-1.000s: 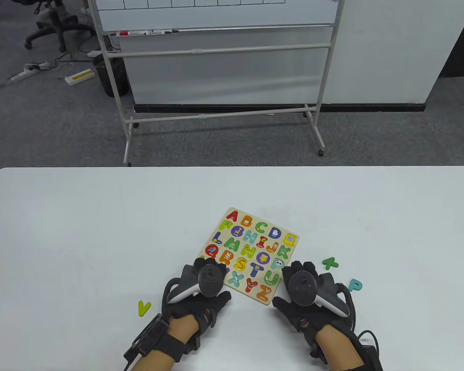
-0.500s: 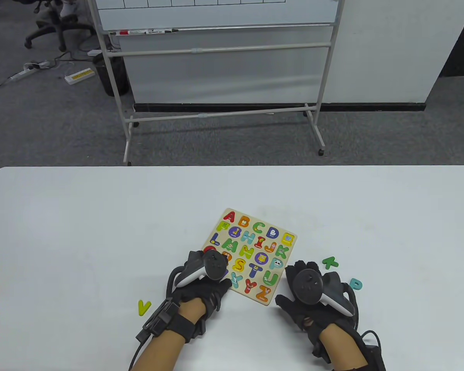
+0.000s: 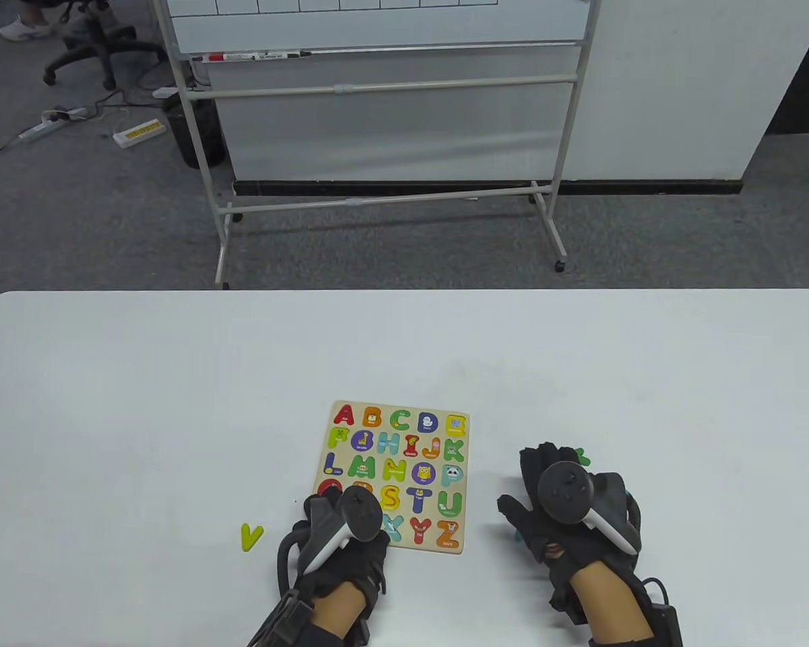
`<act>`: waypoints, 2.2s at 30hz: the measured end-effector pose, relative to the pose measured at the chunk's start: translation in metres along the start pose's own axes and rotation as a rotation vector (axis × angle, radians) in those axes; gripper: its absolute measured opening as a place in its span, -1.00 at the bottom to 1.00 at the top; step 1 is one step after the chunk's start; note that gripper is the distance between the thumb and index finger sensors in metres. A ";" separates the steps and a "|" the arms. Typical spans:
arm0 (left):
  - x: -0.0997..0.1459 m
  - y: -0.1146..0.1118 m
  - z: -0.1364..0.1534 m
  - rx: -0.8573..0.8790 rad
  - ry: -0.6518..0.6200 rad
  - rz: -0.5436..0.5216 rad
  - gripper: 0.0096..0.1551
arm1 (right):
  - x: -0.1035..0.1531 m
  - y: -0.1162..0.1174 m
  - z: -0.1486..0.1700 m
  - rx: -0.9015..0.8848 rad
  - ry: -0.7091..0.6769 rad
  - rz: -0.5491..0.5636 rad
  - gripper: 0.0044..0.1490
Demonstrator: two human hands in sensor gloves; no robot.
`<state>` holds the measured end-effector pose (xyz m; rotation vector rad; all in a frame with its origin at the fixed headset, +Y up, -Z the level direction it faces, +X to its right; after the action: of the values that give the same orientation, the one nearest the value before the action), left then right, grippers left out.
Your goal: Hold alphabet puzzle board and insert letter blocks into matching slots
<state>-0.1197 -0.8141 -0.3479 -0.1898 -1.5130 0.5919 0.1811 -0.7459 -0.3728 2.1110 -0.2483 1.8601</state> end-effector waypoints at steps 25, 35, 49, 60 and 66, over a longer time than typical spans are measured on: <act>0.024 -0.012 -0.011 -0.156 0.010 -0.044 -0.06 | 0.003 0.035 -0.032 0.485 -0.045 -0.121 -0.06; 0.024 -0.013 -0.012 -0.165 0.004 -0.032 -0.06 | 0.000 0.039 -0.037 0.488 -0.057 -0.065 -0.20; 0.023 -0.014 -0.012 -0.183 -0.013 -0.026 -0.04 | -0.016 0.020 -0.060 0.296 -0.138 0.048 -0.19; 0.022 -0.017 -0.014 -0.222 -0.013 -0.026 -0.04 | -0.075 0.015 -0.150 0.230 -0.331 0.087 -0.18; 0.022 -0.018 -0.014 -0.227 -0.010 -0.019 -0.04 | -0.104 0.044 -0.189 0.221 -0.395 0.022 -0.18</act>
<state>-0.1026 -0.8152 -0.3211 -0.3464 -1.5892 0.4053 -0.0244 -0.7301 -0.4502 2.6292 -0.1583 1.5254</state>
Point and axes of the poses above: the tracker on the back of each hand, its own z axis roughly to the little-finger side, its own x axis roughly from the fingertips to the wrist, y = z × x, the point moved 4 cm from there along -x, roughly from the wrist to the fingertips, and after that the axes turned 2 degrees about z, right-handed, at the moved point
